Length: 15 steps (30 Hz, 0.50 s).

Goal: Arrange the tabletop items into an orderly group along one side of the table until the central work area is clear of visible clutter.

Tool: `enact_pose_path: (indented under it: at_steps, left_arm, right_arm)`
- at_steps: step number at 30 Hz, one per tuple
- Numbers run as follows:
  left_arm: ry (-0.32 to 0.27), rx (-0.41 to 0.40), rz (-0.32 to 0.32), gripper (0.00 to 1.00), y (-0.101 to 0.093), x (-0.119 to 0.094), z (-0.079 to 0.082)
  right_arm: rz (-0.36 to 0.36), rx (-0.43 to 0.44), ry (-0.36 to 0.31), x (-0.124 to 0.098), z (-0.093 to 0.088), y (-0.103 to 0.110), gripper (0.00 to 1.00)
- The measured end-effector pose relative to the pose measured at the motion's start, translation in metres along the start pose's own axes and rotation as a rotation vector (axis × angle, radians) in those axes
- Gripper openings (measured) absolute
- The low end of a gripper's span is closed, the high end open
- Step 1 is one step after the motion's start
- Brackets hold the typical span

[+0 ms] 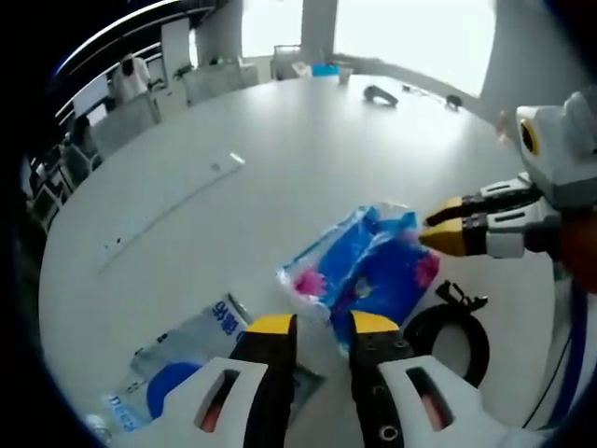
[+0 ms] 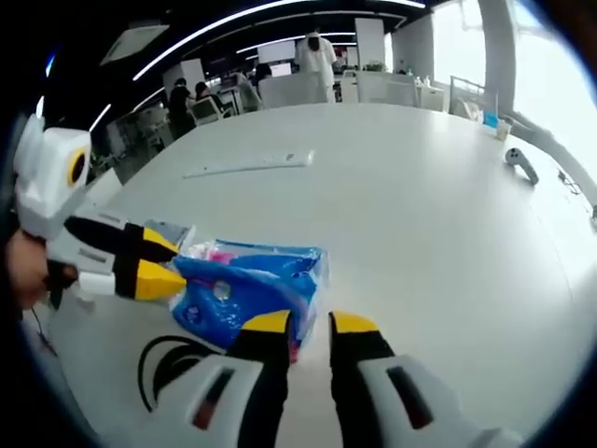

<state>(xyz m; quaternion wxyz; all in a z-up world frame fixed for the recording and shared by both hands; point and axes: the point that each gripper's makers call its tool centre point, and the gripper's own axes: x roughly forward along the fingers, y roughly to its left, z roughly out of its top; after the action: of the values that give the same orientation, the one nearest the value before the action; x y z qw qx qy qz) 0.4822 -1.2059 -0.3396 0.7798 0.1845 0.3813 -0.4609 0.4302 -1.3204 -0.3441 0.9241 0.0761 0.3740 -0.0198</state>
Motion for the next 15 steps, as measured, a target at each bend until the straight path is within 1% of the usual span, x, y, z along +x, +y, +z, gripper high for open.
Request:
enact_pose_path:
  at_steps: [7, 10, 15]
  left_arm:
    - [-0.012, -0.001, -0.005, 0.21, -0.0017, -0.0035, 0.0027]
    - [-0.017, -0.006, -0.005, 0.25, -0.0012, -0.0041, 0.0033]
    - [-0.039, -0.006, 0.001, 0.27, 0.0011, -0.0083, 0.0084]
  right_arm:
    - [-0.006, -0.005, -0.009, -0.0018, 0.0033, 0.0, 0.16]
    - [-0.007, -0.007, -0.012, -0.0029, 0.004, 0.0001, 0.16]
    - [-0.017, -0.013, -0.02, -0.0046, 0.0068, -0.0006, 0.18]
